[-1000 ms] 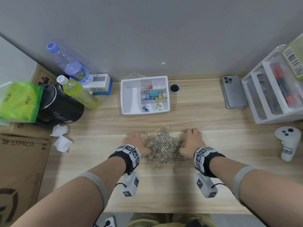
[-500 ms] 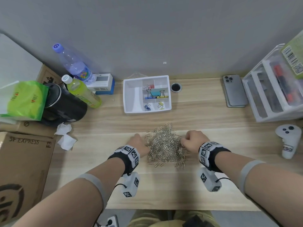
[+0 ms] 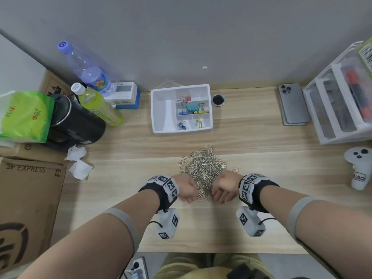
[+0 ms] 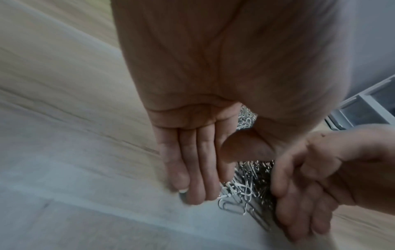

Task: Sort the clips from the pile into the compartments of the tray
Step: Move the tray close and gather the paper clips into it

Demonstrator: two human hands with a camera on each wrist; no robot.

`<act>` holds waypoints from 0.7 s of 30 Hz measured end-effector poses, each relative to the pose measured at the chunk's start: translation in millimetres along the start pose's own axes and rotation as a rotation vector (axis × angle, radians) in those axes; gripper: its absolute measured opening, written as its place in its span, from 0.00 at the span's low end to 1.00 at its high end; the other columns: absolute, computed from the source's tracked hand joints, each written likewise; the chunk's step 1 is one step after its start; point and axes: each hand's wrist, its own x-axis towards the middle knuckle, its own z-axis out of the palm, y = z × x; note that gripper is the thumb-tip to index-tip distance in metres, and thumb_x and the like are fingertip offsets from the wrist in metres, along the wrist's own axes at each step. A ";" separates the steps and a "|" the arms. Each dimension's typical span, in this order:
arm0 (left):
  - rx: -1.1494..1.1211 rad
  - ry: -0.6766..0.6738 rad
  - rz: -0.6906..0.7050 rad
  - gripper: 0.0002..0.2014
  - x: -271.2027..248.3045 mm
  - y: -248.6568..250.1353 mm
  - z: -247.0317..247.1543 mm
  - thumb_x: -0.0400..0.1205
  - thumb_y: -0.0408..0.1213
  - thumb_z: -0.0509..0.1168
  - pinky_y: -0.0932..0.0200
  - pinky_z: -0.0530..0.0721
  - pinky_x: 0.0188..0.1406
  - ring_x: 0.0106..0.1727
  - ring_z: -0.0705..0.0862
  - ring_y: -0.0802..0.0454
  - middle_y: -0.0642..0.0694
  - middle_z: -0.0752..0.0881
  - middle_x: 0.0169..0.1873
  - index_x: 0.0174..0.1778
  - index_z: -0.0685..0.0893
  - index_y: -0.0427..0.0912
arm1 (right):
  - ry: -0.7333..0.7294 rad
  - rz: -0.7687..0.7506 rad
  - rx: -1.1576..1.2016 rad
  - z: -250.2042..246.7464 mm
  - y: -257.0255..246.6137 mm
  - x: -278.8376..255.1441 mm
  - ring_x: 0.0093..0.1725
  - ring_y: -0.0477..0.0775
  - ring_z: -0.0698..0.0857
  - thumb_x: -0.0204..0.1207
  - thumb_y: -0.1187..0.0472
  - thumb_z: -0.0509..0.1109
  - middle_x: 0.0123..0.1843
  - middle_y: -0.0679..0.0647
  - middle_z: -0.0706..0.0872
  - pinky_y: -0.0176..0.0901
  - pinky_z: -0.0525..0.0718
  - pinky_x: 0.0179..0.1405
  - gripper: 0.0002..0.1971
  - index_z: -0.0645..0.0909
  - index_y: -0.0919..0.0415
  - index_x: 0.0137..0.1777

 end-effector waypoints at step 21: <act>-0.177 0.139 0.036 0.06 -15.5 0.4 -59.5 0.77 0.32 0.67 0.63 0.85 0.37 0.40 0.91 0.52 0.44 0.92 0.38 0.38 0.90 0.40 | 0.478 -0.420 -0.175 -31.8 -96.6 -16.0 0.27 0.46 0.88 0.80 0.59 0.66 0.36 0.51 0.90 0.36 0.81 0.24 0.07 0.82 0.56 0.55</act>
